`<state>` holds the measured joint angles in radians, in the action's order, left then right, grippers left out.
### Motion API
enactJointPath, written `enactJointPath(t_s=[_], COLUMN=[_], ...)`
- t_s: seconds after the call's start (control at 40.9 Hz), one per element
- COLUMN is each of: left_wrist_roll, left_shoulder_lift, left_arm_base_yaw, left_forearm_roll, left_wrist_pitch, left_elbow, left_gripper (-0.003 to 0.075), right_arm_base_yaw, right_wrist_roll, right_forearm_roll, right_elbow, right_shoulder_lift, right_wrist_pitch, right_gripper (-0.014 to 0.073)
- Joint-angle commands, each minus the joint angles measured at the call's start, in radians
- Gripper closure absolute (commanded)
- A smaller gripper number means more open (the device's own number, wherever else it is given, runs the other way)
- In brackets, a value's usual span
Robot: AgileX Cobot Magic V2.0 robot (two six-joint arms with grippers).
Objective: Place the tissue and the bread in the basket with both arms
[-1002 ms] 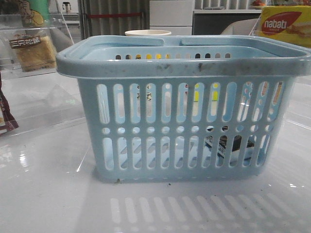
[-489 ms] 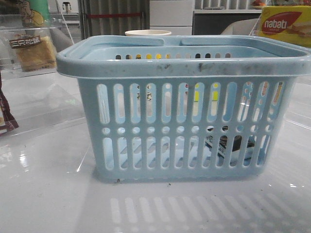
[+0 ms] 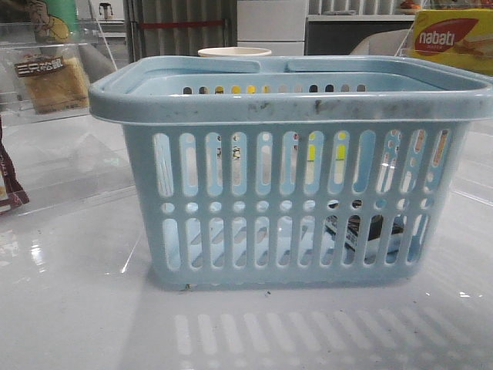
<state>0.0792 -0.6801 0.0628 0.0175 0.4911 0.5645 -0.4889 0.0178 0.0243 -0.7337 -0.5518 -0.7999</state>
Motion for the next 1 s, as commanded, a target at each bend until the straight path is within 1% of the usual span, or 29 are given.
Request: enactJointPath(t_s=[0.0, 0.122, 0.171, 0.391, 0.733, 0.856, 0.978], left_wrist_roll=[-0.006, -0.006, -0.006, -0.006, -0.006, -0.006, -0.006], left_shoulder_lift=[-0.026, -0.096, -0.134, -0.373, -0.754, -0.847, -0.927], left_arm_base_yaw=[0.003, 0.003, 0.003, 0.003, -0.008, -0.023, -0.052], left_forearm_roll=[0.012, 0.012, 0.012, 0.012, 0.029, 0.107, 0.224], left_wrist_pitch=[-0.092, -0.096, -0.096, -0.118, -0.118, -0.118, -0.123], left_elbow=[0.044, 0.064, 0.082, 0.231, 0.544, 0.642, 0.729], left_gripper=[0.0244, 0.0164, 0.0147, 0.0148, 0.0148, 0.0148, 0.0148], right_arm_base_yaw=[-0.001, -0.001, -0.001, -0.001, -0.001, -0.001, -0.001], right_wrist_roll=[-0.009, -0.009, -0.009, -0.009, -0.009, -0.009, -0.009], right_forearm_roll=[-0.008, -0.008, -0.008, -0.008, -0.008, -0.008, -0.008], right_elbow=[-0.027, -0.027, -0.027, -0.027, -0.027, -0.027, -0.027], right_shoulder_lift=[-0.002, -0.002, -0.002, -0.002, -0.002, -0.002, -0.002], right_wrist_pitch=[0.064, 0.064, 0.064, 0.064, 0.062, 0.061, 0.057], right_gripper=[0.0023, 0.0023, 0.0023, 0.0023, 0.0023, 0.0023, 0.0023])
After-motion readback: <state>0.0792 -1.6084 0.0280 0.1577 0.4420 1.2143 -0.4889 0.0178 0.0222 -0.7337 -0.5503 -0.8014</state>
